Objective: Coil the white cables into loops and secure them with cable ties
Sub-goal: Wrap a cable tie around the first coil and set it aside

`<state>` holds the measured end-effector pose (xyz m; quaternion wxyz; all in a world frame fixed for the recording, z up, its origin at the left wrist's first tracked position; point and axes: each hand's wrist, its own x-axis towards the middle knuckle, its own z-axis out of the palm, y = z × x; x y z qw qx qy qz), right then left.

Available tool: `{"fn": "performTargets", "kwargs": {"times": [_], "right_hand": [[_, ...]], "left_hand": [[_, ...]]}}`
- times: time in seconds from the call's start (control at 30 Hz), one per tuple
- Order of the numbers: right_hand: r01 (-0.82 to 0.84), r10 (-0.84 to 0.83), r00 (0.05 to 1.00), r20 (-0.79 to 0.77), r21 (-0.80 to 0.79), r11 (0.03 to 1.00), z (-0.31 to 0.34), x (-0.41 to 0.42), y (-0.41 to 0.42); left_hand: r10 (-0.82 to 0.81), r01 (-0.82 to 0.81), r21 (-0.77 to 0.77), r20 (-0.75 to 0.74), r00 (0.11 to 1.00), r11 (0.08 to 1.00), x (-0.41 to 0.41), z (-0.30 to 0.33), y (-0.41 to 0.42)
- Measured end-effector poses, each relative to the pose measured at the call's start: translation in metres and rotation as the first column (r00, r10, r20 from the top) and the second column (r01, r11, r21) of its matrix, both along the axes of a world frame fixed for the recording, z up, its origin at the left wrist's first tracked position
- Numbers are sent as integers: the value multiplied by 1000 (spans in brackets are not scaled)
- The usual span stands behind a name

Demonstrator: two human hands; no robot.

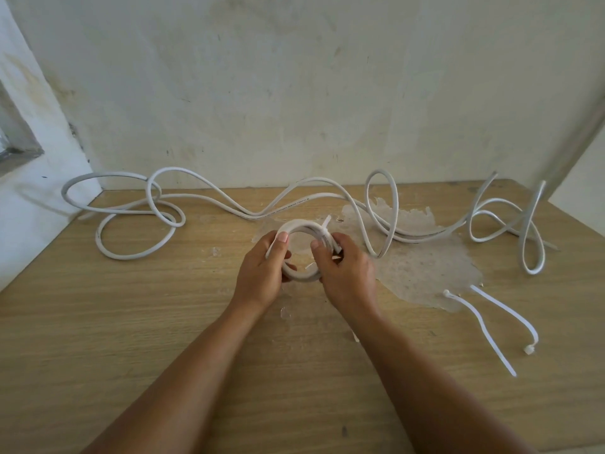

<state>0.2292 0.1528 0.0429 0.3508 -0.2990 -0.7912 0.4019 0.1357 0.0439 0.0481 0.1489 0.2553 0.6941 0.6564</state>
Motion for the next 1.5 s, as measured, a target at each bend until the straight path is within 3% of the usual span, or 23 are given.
{"fn": "performTargets", "kwargs": {"times": [0.2, 0.33, 0.57, 0.83, 1.17, 1.4, 1.5], "right_hand": [[122, -108, 986, -130, 109, 986, 31, 13, 23], [265, -238, 947, -215, 110, 958, 54, 27, 54], [491, -460, 829, -318, 18, 871, 71, 61, 120], [492, -507, 855, -109, -136, 860, 43, 44, 186], [503, -484, 862, 148, -140, 853, 23, -9, 241], [504, -468, 863, 188, -291, 813, 2, -42, 279], [500, -457, 858, 233, -174, 849, -2, -53, 291]], "left_hand": [[-111, 118, 124, -59, 992, 985, 6, 14, 17], [-82, 90, 123, -71, 994, 988, 15, 23, 39], [-12, -31, -89, -444, 896, 996, 40, 9, 80], [-147, -119, -385, -594, 791, 915, 25, -16, 123], [-254, -192, -479, -715, 651, 857, -18, -36, 170], [-256, -197, -493, -704, 662, 848, -25, -50, 179], [-265, -166, -496, -683, 681, 852, -28, -51, 182]]}}
